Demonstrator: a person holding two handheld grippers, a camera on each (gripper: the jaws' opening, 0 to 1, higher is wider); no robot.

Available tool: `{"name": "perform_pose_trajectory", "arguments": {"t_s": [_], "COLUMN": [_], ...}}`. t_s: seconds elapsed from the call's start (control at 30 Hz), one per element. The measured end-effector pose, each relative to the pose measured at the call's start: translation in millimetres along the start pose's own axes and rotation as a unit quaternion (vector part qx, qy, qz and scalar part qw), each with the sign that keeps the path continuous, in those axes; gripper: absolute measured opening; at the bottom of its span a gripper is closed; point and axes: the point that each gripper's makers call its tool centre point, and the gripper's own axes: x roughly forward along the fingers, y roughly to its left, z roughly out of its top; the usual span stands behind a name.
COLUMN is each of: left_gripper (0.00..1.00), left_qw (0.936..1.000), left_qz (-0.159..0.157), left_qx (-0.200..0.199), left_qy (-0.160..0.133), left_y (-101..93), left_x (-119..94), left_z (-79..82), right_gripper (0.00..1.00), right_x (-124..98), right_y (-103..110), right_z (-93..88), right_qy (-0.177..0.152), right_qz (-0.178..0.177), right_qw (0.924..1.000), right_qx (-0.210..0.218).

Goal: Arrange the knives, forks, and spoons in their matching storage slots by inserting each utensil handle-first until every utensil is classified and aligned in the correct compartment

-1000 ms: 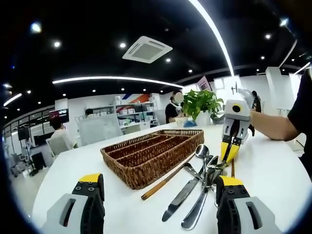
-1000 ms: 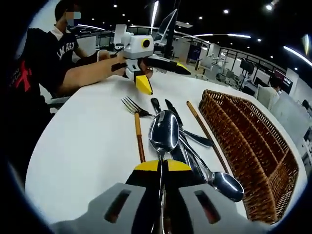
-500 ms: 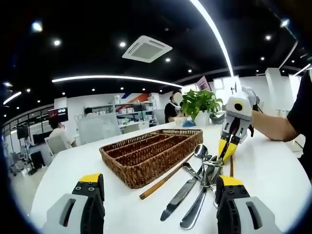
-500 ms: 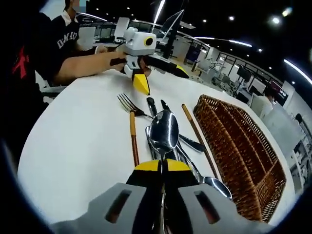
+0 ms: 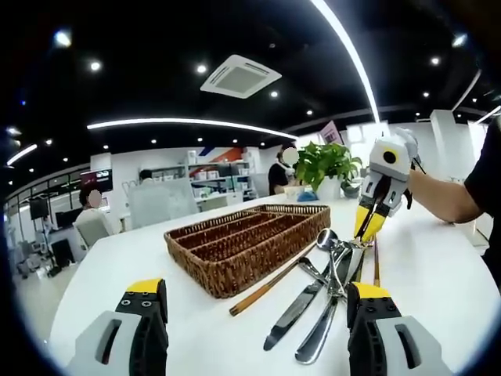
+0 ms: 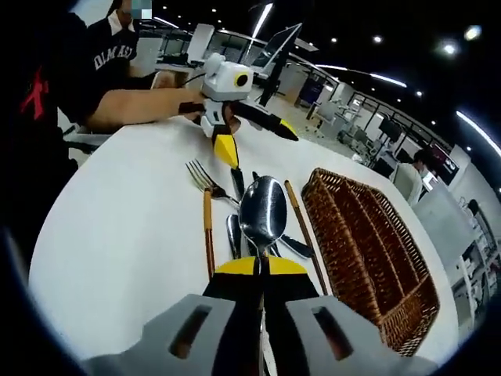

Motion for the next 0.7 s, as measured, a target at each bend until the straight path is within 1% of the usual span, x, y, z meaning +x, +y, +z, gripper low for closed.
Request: {"name": "perform_pose_trajectory", "arguments": {"t_s": [0.13,0.27,0.47,0.5,0.7], "left_gripper": [1.00,1.00,1.00,1.00,1.00], "left_qw": [1.0000,1.0000,1.0000,0.9999,0.9999], "left_qz": [0.004,0.004,0.002,0.003,0.005], "left_qx": [0.005,0.000,-0.005,-0.006,-0.007], "left_qy": [0.001,-0.004,-0.008,-0.009,-0.014], "left_y": [1.2,1.3,1.4,1.9,3.2], "left_x": [-1.3,-2.3,-2.6,-2.8,-4.2], "left_z": [0.0,2.4,3.3,3.5,5.8], "right_gripper": [0.00,0.00,0.00,0.00,0.00], "right_x": [-6.3,-12.0,-22.5,-25.7,-33.9], "right_y": [-4.4,-10.6,-17.4,-20.6,-27.8], "right_z": [10.3,18.5,34.8,39.8,51.6], "right_qy": [0.002,0.002,0.004,0.004,0.008], "right_qz": [-0.004,-0.013,-0.023,-0.028,-0.039], "right_qw": [0.9999,0.9996,0.9990,0.9987,0.9978], "right_qx": [-0.012,-0.024,-0.037,-0.042,-0.054]}}
